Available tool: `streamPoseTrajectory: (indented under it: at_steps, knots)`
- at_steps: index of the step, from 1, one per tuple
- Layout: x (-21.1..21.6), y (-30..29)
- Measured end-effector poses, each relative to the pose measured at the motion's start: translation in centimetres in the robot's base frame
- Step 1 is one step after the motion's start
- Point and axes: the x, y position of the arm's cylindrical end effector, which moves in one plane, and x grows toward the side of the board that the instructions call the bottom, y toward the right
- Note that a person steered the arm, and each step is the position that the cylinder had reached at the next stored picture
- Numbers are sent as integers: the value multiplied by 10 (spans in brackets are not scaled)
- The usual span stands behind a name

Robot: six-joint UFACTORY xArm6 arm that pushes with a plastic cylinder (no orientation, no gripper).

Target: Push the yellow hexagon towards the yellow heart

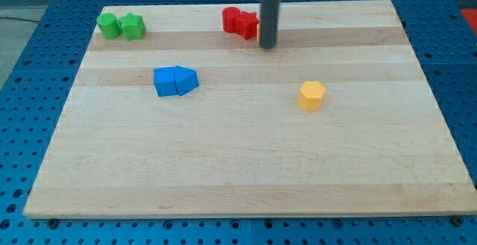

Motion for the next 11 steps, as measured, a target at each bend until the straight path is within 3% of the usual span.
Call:
streamPoseTrajectory:
  at_steps: [1, 2, 3, 4, 6, 7, 8, 9, 10, 11]
  knots:
    - [12, 53]
    - [40, 159]
    - [114, 163]
    - [127, 110]
    - [177, 93]
    - [177, 58]
    - [129, 10]
    - [110, -19]
    - [140, -24]
    - [110, -73]
